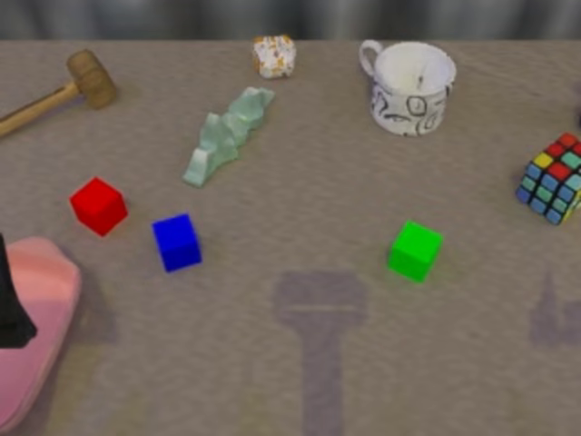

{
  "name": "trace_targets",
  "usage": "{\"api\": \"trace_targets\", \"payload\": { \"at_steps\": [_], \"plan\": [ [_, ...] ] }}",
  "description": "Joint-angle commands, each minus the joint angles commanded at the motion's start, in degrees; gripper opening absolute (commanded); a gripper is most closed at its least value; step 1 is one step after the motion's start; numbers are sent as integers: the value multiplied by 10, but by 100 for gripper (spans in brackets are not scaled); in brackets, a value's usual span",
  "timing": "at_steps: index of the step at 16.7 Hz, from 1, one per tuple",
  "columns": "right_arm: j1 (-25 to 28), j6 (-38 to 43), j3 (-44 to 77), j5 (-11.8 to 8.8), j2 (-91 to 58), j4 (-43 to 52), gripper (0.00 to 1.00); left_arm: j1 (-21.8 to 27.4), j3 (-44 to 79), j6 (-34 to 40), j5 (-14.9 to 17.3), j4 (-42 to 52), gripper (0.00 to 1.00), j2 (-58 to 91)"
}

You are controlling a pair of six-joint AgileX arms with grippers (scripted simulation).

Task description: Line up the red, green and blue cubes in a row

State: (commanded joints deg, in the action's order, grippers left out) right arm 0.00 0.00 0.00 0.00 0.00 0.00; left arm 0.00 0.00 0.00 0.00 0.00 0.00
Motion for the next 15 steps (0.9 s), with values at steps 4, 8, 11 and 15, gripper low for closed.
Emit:
{"api": "trace_targets", "payload": {
  "at_steps": [4,8,11,15],
  "plan": [
    [0,0,0,0,0,0,100,1,17,-5,0,12,100,17],
    [0,0,0,0,0,0,100,8,123,-36,1,79,100,124],
    [0,0,0,0,0,0,100,14,250,-72,1,159,100,267],
    [0,0,0,0,0,0,100,24,448,-130,0,289,100,525]
  ]
}}
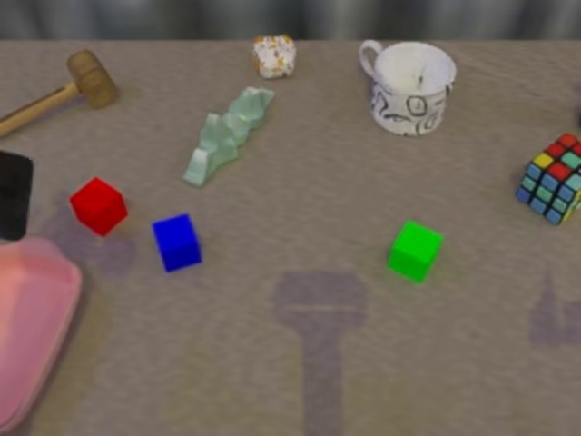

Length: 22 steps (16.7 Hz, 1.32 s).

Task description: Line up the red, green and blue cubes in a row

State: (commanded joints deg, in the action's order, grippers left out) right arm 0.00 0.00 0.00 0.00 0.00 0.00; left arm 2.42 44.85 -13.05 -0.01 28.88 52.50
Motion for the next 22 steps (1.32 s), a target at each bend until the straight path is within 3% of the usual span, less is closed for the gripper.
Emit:
{"api": "trace_targets", "payload": {
  "at_steps": [6,12,16,22],
  "plan": [
    [0,0,0,0,0,0,100,17,291,-88,-1,197,100,380],
    [0,0,0,0,0,0,100,31,521,-155,0,343,100,648],
    [0,0,0,0,0,0,100,35,608,-179,2,392,100,744],
    [0,0,0,0,0,0,100,33,620,-182,2,398,100,756]
  ]
}}
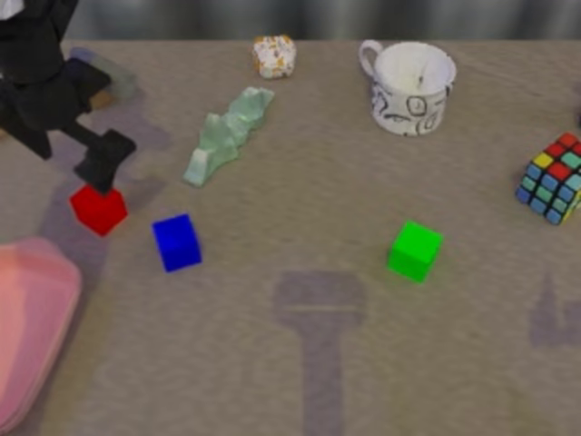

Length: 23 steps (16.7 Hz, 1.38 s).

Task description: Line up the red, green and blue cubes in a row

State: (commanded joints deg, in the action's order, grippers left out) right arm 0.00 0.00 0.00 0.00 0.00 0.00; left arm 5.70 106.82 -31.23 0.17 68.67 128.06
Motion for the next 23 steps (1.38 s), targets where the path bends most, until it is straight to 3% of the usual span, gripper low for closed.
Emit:
{"api": "trace_targets", "payload": {
  "at_steps": [3,9,14,23],
  "plan": [
    [0,0,0,0,0,0,100,2,-18,-2,0,-23,100,8],
    [0,0,0,0,0,0,100,2,-100,-2,1,-157,100,54],
    [0,0,0,0,0,0,100,3,-109,-2,1,-169,100,61],
    [0,0,0,0,0,0,100,3,-109,-2,1,-169,32,61]
  ]
}}
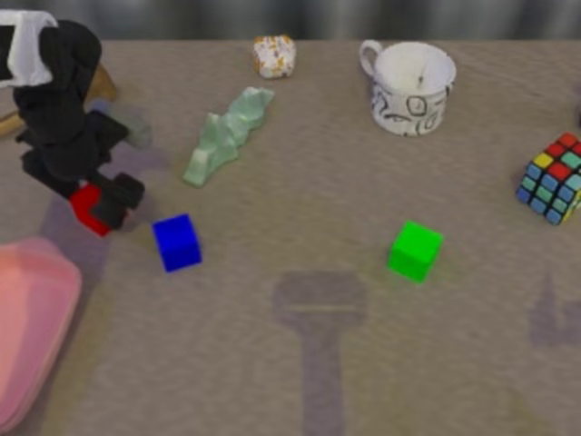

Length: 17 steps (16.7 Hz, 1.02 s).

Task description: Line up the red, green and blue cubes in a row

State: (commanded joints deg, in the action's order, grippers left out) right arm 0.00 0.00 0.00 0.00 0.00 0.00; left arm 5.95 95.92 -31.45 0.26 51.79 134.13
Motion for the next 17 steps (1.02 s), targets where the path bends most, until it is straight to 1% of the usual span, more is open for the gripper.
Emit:
{"api": "trace_targets", "payload": {
  "at_steps": [4,5,12,13,15,17],
  "plan": [
    [0,0,0,0,0,0,100,0,0,0,0,0,2,0],
    [0,0,0,0,0,0,100,0,0,0,0,0,0,0],
    [0,0,0,0,0,0,100,0,0,0,0,0,0,0],
    [0,0,0,0,0,0,100,0,3,5,8,9,0,-19],
    [0,0,0,0,0,0,100,0,12,4,8,19,0,-21],
    [0,0,0,0,0,0,100,-4,34,4,8,51,0,-31]
  ]
}}
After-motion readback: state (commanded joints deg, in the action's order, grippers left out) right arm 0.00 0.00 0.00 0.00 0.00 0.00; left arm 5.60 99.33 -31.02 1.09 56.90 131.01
